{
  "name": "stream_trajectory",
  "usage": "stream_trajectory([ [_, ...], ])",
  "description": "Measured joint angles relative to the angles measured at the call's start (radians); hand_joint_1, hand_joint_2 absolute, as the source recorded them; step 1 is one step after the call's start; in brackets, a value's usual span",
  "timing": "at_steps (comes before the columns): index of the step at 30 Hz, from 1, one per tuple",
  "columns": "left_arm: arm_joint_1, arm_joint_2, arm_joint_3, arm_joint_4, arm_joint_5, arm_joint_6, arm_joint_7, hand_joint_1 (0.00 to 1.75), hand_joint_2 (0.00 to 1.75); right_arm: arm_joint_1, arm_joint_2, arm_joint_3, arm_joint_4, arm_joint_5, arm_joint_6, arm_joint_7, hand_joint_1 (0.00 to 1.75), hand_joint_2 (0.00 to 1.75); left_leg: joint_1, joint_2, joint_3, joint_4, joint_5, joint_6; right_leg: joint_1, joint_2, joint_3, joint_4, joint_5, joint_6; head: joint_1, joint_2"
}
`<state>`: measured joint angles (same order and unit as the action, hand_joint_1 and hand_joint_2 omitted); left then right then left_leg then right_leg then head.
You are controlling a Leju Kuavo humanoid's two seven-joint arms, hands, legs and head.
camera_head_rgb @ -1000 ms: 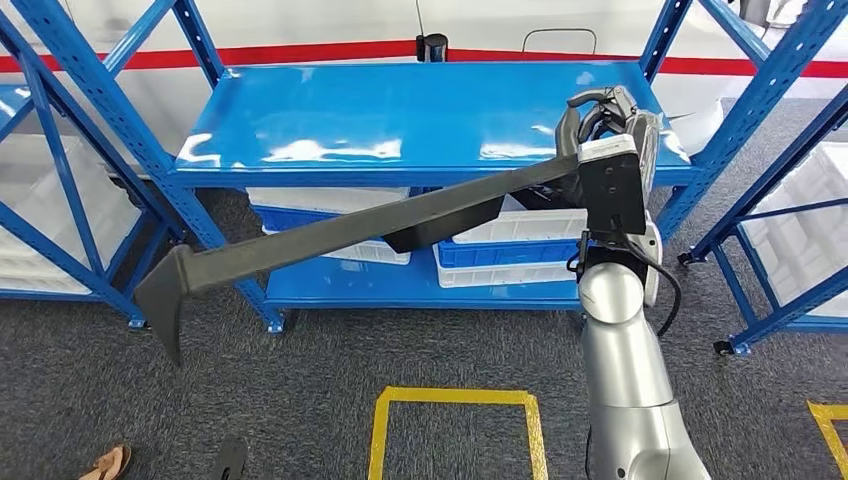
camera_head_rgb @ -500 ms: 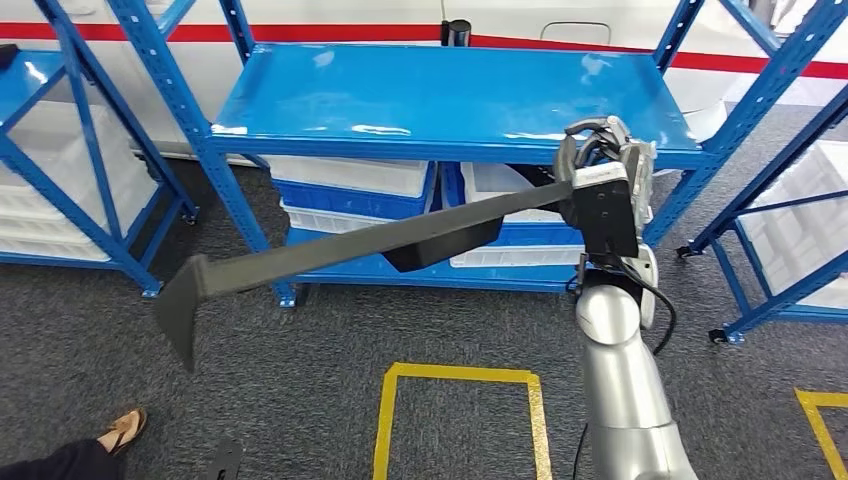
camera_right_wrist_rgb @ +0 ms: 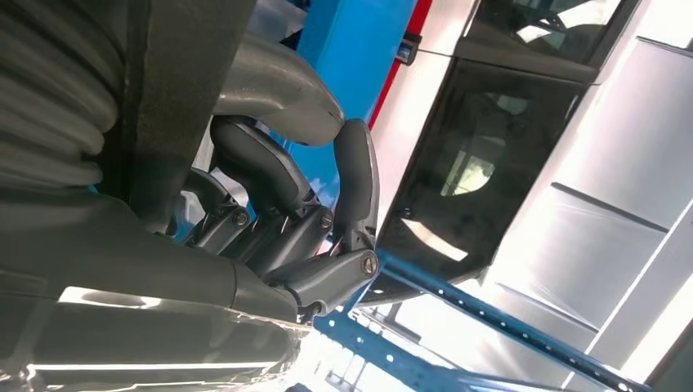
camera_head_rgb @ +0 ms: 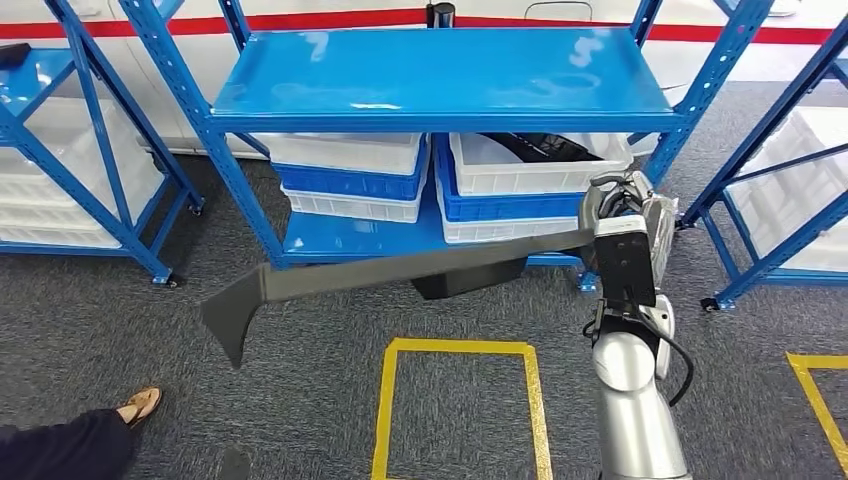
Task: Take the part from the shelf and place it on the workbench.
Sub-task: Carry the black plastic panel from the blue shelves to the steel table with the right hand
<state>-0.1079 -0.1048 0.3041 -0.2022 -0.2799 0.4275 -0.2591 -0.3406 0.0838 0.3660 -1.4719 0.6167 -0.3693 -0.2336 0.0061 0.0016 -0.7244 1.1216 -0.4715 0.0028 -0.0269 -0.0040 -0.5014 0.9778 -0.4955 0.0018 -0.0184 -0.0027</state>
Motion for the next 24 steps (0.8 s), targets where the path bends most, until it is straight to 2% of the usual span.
stream_trajectory([
  [1, 0.0, 0.0, 0.0, 0.0, 0.0, 0.0, 0.0, 0.0, 1.75, 0.004, 0.0, -0.001, -0.004, 0.0, 0.0, 0.0, 1.75, 1.75, 0.003, 0.0, -0.015, 0.072, -0.047, -0.005, 0.001, -0.001, -0.012, 0.001, 0.01, -0.005, 0.0, 0.0],
  [2, 0.0, 0.001, 0.0, 0.0, 0.0, 0.0, 0.0, 0.0, 1.75, 0.008, 0.0, -0.002, -0.006, 0.0, 0.0, 0.0, 1.75, 1.75, 0.006, 0.0, -0.024, 0.136, -0.074, -0.009, 0.002, -0.001, -0.024, 0.003, 0.02, -0.005, -0.001, 0.0],
  [3, 0.0, 0.001, 0.0, 0.0, 0.0, 0.0, -0.001, 0.0, 1.75, 0.012, 0.0, -0.003, -0.007, 0.0, 0.0, 0.0, 1.75, 1.75, 0.009, 0.0, -0.022, 0.174, -0.077, -0.012, 0.003, -0.001, -0.037, 0.004, 0.029, -0.004, -0.001, 0.0],
  [4, 0.0, 0.001, 0.0, 0.0, 0.0, 0.0, -0.001, 0.0, 1.75, 0.016, 0.0, -0.003, -0.009, 0.0, 0.0, 0.0, 1.75, 1.75, 0.012, 0.0, -0.004, 0.179, -0.061, -0.014, 0.003, -0.001, -0.05, 0.006, 0.038, -0.001, -0.001, 0.0],
  [5, 0.0, 0.001, 0.0, 0.0, 0.0, 0.0, -0.001, 0.0, 1.75, 0.018, 0.0, -0.004, -0.011, 0.0, 0.0, 0.0, 1.75, 1.75, 0.014, 0.0, 0.03, 0.149, -0.036, -0.015, 0.002, -0.001, -0.062, 0.009, 0.046, 0.002, -0.001, 0.0],
  [6, 0.0, 0.002, 0.0, -0.001, -0.001, 0.0, -0.001, 0.0, 1.75, 0.02, 0.0, -0.005, -0.014, 0.0, 0.0, 0.0, 1.75, 1.75, 0.016, -0.001, 0.079, 0.091, -0.014, -0.014, 0.001, 0.0, -0.073, 0.011, 0.053, 0.006, -0.001, 0.0],
  [8, -0.002, 0.003, -0.001, -0.001, -0.002, 0.0, -0.003, 0.0, 1.75, 0.021, 0.0, -0.006, -0.022, 0.0, 0.0, -0.003, 1.75, 1.75, 0.014, -0.004, 0.176, -0.048, -0.01, -0.007, 0.002, 0.0, -0.089, 0.015, 0.066, 0.019, 0.0, 0.0],
  [9, -0.002, 0.003, -0.001, -0.001, -0.002, 0.001, -0.004, 0.0, 1.75, 0.022, 0.0, -0.007, -0.025, -0.001, 0.0, -0.005, 1.75, 1.75, 0.01, -0.006, 0.204, -0.096, -0.017, -0.002, 0.002, -0.001, -0.095, 0.016, 0.074, 0.029, 0.0, 0.0],
  [10, -0.002, 0.004, -0.001, -0.001, -0.003, 0.002, -0.004, 0.0, 1.75, 0.023, 0.0, -0.008, -0.027, -0.004, 0.0, -0.008, 1.75, 1.75, 0.005, -0.008, 0.215, -0.122, -0.022, 0.003, 0.001, -0.002, -0.101, 0.014, 0.083, 0.038, 0.001, 0.0],
  [11, -0.001, 0.004, -0.001, -0.001, -0.002, 0.004, -0.005, 0.0, 1.75, 0.027, 0.0, -0.008, -0.028, -0.006, 0.001, -0.011, 1.75, 1.75, 0.002, -0.008, 0.214, -0.134, -0.018, 0.01, 0.0, -0.002, -0.104, 0.011, 0.09, 0.048, 0.002, 0.0],
  [12, 0.001, 0.004, -0.001, -0.001, -0.002, 0.005, -0.005, 0.0, 1.75, 0.03, -0.001, -0.009, -0.028, -0.01, 0.002, -0.013, 1.75, 1.75, 0.001, -0.007, 0.211, -0.142, -0.009, 0.018, -0.001, -0.001, -0.111, 0.013, 0.088, 0.053, 0.002, 0.0],
  [13, 0.002, 0.004, 0.0, -0.001, -0.001, 0.006, -0.005, 0.0, 1.75, 0.034, -0.002, -0.01, -0.029, -0.012, 0.002, -0.015, 1.75, 1.75, 0.001, -0.005, 0.207, -0.15, 0.0, 0.027, -0.001, 0.0, -0.122, 0.027, 0.073, 0.052, 0.003, 0.0],
  [14, 0.003, 0.004, 0.0, -0.001, 0.0, 0.007, -0.005, 0.0, 1.75, 0.037, -0.003, -0.011, -0.029, -0.015, 0.003, -0.016, 1.75, 1.75, 0.002, -0.003, 0.201, -0.158, 0.01, 0.036, 0.0, 0.001, -0.139, 0.061, 0.043, 0.048, 0.006, 0.0],
  [16, 0.006, 0.004, 0.001, -0.001, 0.005, 0.008, -0.005, 0.0, 1.75, 0.043, -0.005, -0.014, -0.029, -0.018, 0.004, -0.018, 1.75, 1.75, 0.003, 0.001, 0.183, -0.161, 0.025, 0.047, -0.001, 0.002, -0.183, 0.186, -0.034, 0.037, 0.011, 0.0],
  [17, 0.009, 0.003, 0.001, -0.001, 0.007, 0.008, -0.005, 0.0, 1.75, 0.047, -0.006, -0.015, -0.029, -0.019, 0.004, -0.019, 1.75, 1.75, 0.002, 0.002, 0.173, -0.159, 0.031, 0.048, -0.002, 0.002, -0.199, 0.251, -0.061, 0.038, 0.013, 0.0],
  [18, 0.011, 0.002, 0.001, 0.0, 0.008, 0.007, -0.005, 0.0, 1.75, 0.052, -0.006, -0.016, -0.028, -0.02, 0.004, -0.019, 1.75, 1.75, 0.002, 0.003, 0.163, -0.156, 0.036, 0.047, -0.002, 0.002, -0.203, 0.291, -0.071, 0.044, 0.014, 0.0],
  [19, 0.014, 0.0, 0.001, 0.0, 0.009, 0.007, -0.005, 0.0, 1.75, 0.055, -0.007, -0.017, -0.028, -0.021, 0.004, -0.02, 1.75, 1.75, 0.003, 0.003, 0.153, -0.151, 0.04, 0.046, -0.004, 0.002, -0.188, 0.295, -0.065, 0.054, 0.014, 0.0],
  [20, 0.016, -0.002, 0.001, 0.0, 0.01, 0.006, -0.005, 0.0, 1.75, 0.057, -0.008, -0.017, -0.028, -0.021, 0.004, -0.02, 1.75, 1.75, 0.005, 0.003, 0.142, -0.143, 0.043, 0.043, -0.007, 0.002, -0.157, 0.259, -0.048, 0.065, 0.014, 0.0],
  [21, 0.018, -0.003, 0.002, 0.0, 0.01, 0.005, -0.005, 0.0, 1.75, 0.057, -0.008, -0.017, -0.028, -0.021, 0.004, -0.021, 1.75, 1.75, 0.007, 0.003, 0.131, -0.132, 0.044, 0.041, -0.01, 0.002, -0.114, 0.196, -0.029, 0.076, 0.014, 0.0],
  [22, 0.019, -0.004, 0.002, 0.0, 0.01, 0.004, -0.005, 0.0, 1.75, 0.057, -0.008, -0.017, -0.029, -0.021, 0.004, -0.022, 1.75, 1.75, 0.006, 0.003, 0.118, -0.121, 0.045, 0.037, -0.01, 0.002, -0.071, 0.131, -0.018, 0.082, 0.015, 0.0],
  [23, 0.019, -0.004, 0.002, 0.0, 0.01, 0.001, -0.005, 0.0, 1.75, 0.057, -0.008, -0.017, -0.029, -0.021, 0.004, -0.022, 1.75, 1.75, 0.005, 0.002, 0.106, -0.11, 0.048, 0.031, -0.008, 0.004, -0.043, 0.081, -0.015, 0.084, 0.015, 0.0],
  [24, 0.02, -0.005, 0.002, 0.0, 0.01, -0.001, -0.005, 0.0, 1.75, 0.058, -0.007, -0.018, -0.03, -0.02, 0.004, -0.021, 1.75, 1.75, 0.002, 0.002, 0.097, -0.102, 0.051, 0.025, -0.007, 0.006, -0.03, 0.053, -0.017, 0.083, 0.016, 0.0],
])
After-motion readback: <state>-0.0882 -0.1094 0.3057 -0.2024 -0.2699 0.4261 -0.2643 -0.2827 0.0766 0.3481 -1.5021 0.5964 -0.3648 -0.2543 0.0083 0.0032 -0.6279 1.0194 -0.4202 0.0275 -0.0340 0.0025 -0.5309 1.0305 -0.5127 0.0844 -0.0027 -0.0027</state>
